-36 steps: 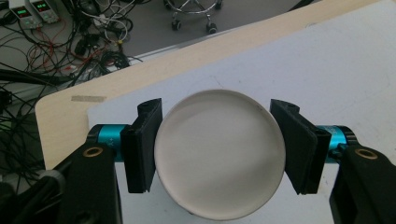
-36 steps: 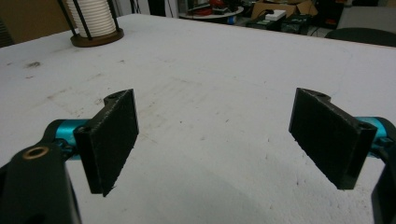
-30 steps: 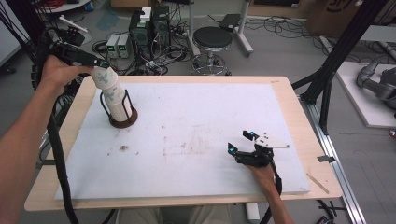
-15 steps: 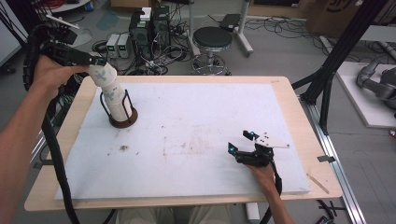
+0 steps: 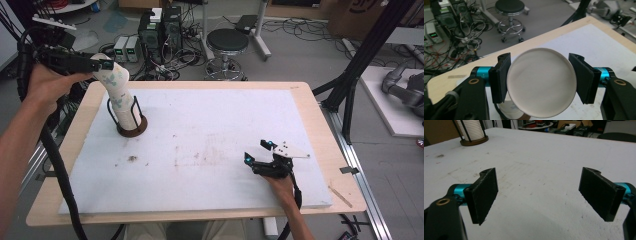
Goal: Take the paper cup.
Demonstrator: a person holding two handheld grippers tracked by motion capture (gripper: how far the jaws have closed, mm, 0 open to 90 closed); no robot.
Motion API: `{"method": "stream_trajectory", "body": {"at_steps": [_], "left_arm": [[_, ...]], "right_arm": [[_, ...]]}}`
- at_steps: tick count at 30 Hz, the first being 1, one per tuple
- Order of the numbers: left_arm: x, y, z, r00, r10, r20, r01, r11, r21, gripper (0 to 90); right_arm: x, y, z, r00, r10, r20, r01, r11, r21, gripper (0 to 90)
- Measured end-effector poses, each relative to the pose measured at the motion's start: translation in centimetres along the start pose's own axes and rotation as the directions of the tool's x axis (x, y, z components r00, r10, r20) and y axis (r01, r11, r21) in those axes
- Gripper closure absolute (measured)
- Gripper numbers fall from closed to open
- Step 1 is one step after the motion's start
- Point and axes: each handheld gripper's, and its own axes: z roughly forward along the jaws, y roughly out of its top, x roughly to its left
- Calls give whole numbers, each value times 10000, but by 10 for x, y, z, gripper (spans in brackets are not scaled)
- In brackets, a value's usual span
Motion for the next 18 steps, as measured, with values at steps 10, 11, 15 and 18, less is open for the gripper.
{"method": "stream_trajectory", "body": {"at_steps": [10,11,15,18], "left_arm": [[-16,-15,-5,9952,427,876,-368,9970,-675,371],[-18,-16,-5,9943,462,960,-394,9967,-716,371],[-24,-21,-4,9892,655,1313,-537,9943,-920,371],[-27,-25,-3,9866,758,1447,-603,9922,-1090,371]], "right_arm": [[0,0,0,10000,-19,33,19,10000,-18,160],[0,0,0,10000,-13,31,13,10000,-14,160],[0,0,0,10000,-44,72,45,10000,-9,160],[0,0,0,10000,-50,81,50,10000,-1,160]]}}
